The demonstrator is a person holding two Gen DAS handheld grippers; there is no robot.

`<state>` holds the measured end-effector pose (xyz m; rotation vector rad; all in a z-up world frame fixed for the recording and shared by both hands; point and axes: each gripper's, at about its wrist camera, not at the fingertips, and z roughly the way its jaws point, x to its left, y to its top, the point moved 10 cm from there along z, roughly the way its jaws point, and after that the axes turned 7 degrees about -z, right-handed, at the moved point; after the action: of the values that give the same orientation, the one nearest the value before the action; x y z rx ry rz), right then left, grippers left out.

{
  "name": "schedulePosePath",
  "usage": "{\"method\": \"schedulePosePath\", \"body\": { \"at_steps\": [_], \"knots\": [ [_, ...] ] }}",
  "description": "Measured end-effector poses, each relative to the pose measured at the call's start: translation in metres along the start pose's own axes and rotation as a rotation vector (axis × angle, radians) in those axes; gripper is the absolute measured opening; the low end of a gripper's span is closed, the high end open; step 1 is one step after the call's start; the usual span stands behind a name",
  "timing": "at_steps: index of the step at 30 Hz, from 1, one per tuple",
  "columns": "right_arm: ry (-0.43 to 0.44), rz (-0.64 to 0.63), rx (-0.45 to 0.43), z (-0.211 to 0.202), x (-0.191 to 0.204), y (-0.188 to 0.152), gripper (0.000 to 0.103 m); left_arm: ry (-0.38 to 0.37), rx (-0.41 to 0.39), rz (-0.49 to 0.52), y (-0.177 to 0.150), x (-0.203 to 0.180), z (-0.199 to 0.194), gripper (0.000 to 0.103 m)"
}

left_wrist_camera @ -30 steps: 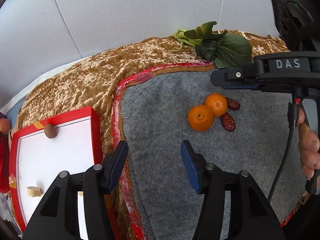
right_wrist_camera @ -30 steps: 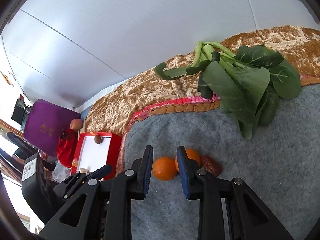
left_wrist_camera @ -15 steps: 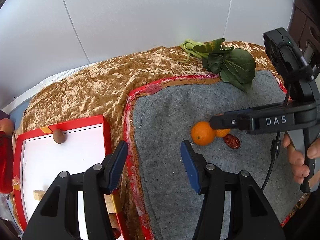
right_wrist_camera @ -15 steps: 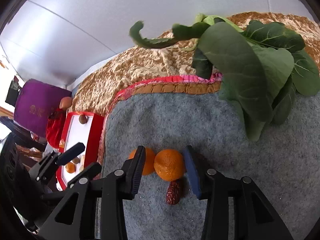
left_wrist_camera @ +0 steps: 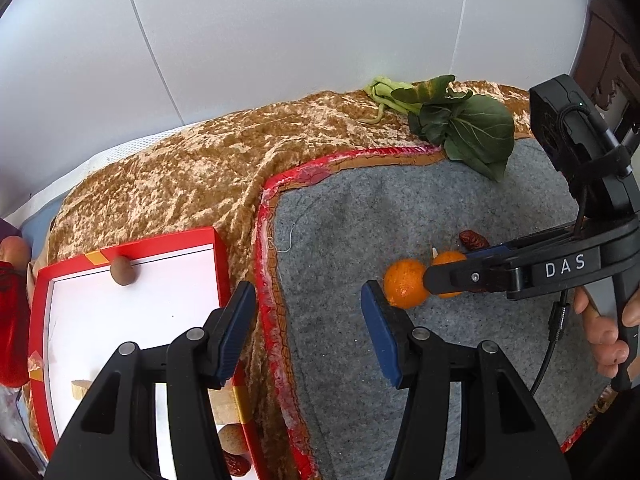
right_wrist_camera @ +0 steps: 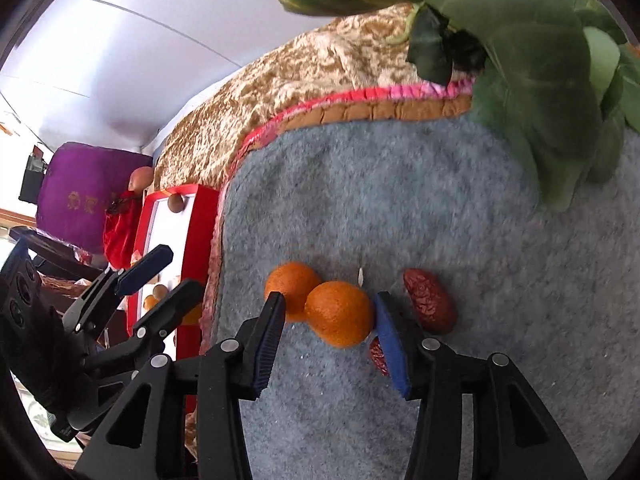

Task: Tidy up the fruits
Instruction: 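Grasp a mandarin with the right tool while the left tool grasps another mandarin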

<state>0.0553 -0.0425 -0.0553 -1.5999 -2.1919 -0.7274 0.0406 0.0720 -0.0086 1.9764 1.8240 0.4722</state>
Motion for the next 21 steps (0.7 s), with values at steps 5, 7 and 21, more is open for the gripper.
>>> {"method": "schedulePosePath", "body": {
  "at_steps": [5,7,21],
  "knots": [
    [0.004,0.038,0.013,-0.003,-0.005,-0.004,0.035,-0.006,0.015,0.022,-0.002,-0.006,0.005,0.054],
    [0.015,0.061,0.013,-0.006,-0.007,-0.006,0.034,-0.010,0.025,0.051,-0.004,-0.012,0.008,0.054],
    [0.035,0.157,-0.130,-0.069,-0.040,-0.002,0.034,-0.092,0.026,0.134,-0.004,-0.061,0.027,0.063]
  ]
}}
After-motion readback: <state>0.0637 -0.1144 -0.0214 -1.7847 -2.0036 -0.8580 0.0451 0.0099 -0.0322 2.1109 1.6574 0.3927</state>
